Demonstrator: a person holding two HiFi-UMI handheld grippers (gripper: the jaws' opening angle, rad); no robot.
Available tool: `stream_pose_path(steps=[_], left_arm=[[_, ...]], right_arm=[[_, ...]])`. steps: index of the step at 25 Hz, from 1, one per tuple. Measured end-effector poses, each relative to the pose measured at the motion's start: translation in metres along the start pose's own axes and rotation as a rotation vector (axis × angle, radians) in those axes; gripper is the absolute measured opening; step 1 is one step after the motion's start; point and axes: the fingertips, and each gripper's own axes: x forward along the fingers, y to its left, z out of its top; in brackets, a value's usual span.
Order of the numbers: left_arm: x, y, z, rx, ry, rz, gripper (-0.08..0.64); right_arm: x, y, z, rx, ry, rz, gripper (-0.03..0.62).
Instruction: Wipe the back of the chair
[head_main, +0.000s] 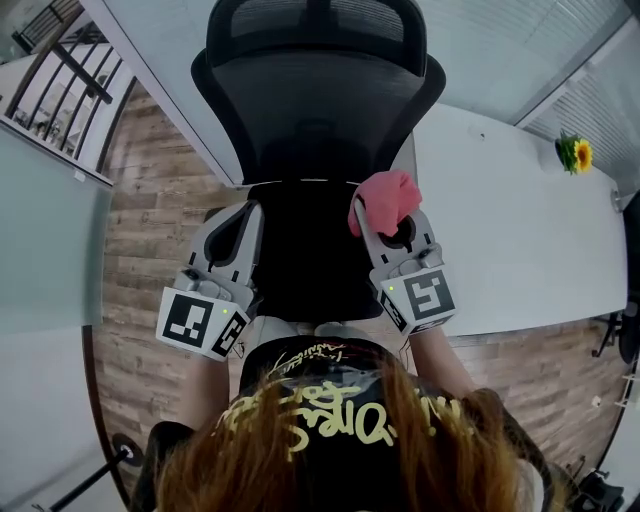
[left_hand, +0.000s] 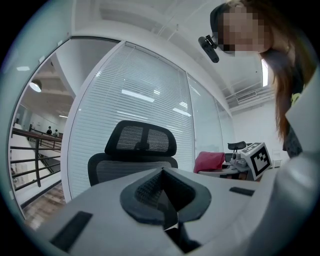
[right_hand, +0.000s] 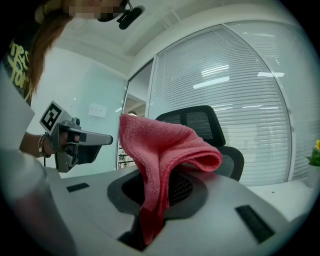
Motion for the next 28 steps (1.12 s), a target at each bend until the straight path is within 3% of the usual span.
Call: stream_pose_path(steps=[8, 22, 28], left_arm=[[0.002, -0.002, 0.000, 0.011, 0.003, -0.002, -0.008], [0.002, -0.005, -0.002, 0.005, 0.000, 0.003, -0.008], [0.003, -0.005, 0.001, 0.000, -0.006, 0.011, -0.008]], right_arm=[[0.001, 0.016, -0.005, -0.083, 0.037, 0.050, 0.064], [-0.001, 0.015, -0.007, 0.002, 0.018, 0.070, 0.064], [-0.001, 0.013, -0.003, -0.005, 0.015, 0.074, 0.063]])
